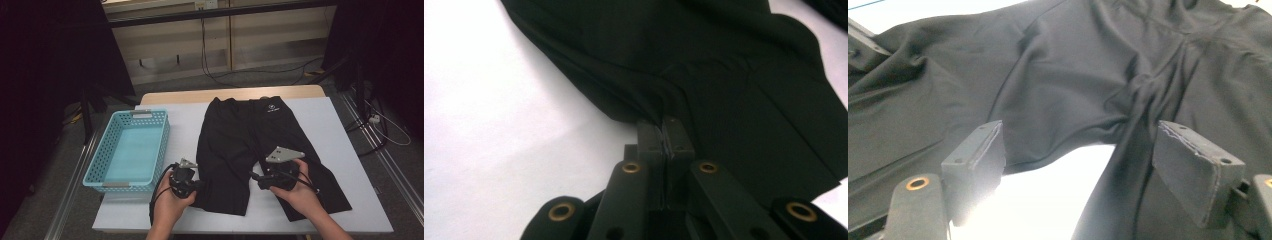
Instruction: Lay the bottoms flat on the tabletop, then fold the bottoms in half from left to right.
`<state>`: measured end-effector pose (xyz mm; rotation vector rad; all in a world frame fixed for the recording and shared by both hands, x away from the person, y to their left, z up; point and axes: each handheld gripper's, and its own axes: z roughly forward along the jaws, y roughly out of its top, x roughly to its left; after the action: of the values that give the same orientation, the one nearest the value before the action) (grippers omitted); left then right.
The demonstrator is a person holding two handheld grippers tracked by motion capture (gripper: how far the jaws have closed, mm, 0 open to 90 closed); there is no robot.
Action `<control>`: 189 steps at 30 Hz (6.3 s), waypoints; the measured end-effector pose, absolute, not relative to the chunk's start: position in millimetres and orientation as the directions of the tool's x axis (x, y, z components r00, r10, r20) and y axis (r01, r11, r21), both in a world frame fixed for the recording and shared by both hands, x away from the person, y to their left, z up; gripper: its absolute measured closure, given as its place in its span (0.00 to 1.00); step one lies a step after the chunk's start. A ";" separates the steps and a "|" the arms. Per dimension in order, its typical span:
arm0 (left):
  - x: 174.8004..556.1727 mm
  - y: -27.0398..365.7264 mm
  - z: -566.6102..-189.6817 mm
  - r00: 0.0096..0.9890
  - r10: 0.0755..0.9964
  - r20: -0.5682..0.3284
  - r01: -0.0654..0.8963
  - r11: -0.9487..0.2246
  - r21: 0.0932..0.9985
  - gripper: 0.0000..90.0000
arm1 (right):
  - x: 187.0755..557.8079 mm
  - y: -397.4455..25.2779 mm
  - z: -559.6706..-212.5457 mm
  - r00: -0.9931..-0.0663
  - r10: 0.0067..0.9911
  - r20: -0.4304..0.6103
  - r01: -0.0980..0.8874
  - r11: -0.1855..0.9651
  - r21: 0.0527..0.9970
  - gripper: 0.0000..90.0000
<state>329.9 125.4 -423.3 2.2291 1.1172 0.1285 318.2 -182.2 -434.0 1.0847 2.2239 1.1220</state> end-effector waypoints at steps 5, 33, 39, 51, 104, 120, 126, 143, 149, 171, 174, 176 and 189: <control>330.8 133.2 -417.2 0.626 0.753 -0.205 0.692 -0.415 0.590 0.99 | 321.9 -179.8 -433.0 -0.601 0.799 -0.018 0.452 0.358 0.817 0.23; 321.4 132.8 -404.7 0.650 0.709 -0.274 0.668 -0.361 0.651 0.99 | 352.8 -145.8 -425.2 -0.579 0.816 0.003 0.439 0.308 0.844 0.16; 319.4 120.5 -403.6 0.673 0.684 -0.280 0.651 -0.368 0.664 0.99 | 361.5 -145.1 -424.3 -0.560 0.828 0.032 0.450 0.271 0.851 0.15; 315.2 100.1 -407.2 0.704 0.649 -0.288 0.625 -0.374 0.685 0.99 | 374.3 -136.0 -426.4 -0.557 0.824 0.108 0.464 0.200 0.863 0.14; 316.9 84.7 -408.1 0.744 0.593 -0.307 0.583 -0.353 0.732 0.99 | 381.4 -136.3 -423.3 -0.592 0.806 0.015 0.482 0.339 0.808 0.99; 324.5 72.8 -416.5 0.755 0.569 -0.325 0.591 -0.377 0.713 0.99 | 381.1 -147.7 -433.3 -0.592 0.799 -0.107 0.425 0.422 0.801 0.58; 325.7 74.5 -418.5 0.751 0.573 -0.327 0.597 -0.379 0.707 0.99 | 413.0 -122.3 -442.6 -0.612 0.784 -0.103 0.424 0.435 0.794 0.58; 324.4 74.0 -423.6 0.750 0.578 -0.322 0.597 -0.379 0.707 0.99 | 452.8 -98.5 -462.5 -0.617 0.784 -0.066 0.497 0.453 0.740 0.99; 321.8 70.4 -414.6 0.768 0.558 -0.316 0.572 -0.374 0.730 0.99 | 453.2 -123.5 -439.9 -0.588 0.809 0.019 0.503 0.346 0.792 1.00; 336.8 -4.9 -351.1 0.892 0.399 -0.214 0.377 -0.390 0.840 0.42 | 431.4 -321.1 -345.3 -0.232 0.969 0.090 0.467 0.029 0.884 0.70; 348.5 10.4 -364.3 0.871 0.457 -0.177 0.386 -0.418 0.822 0.29 | 422.8 -324.2 -360.5 -0.258 0.963 0.078 0.501 0.064 0.863 0.62; 354.5 21.0 -372.9 0.861 0.484 -0.157 0.395 -0.441 0.806 0.24 | 414.2 -317.2 -372.7 -0.285 0.955 0.081 0.516 0.082 0.853 0.57; 370.9 83.6 -415.6 0.802 0.572 -0.172 0.468 -0.422 0.777 0.18 | 355.1 -291.2 -428.8 -0.377 0.926 0.031 0.590 0.214 0.779 0.41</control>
<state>370.9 83.6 -415.6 2.0893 0.7677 0.1477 355.1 -291.2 -428.8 1.4004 2.0495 1.0077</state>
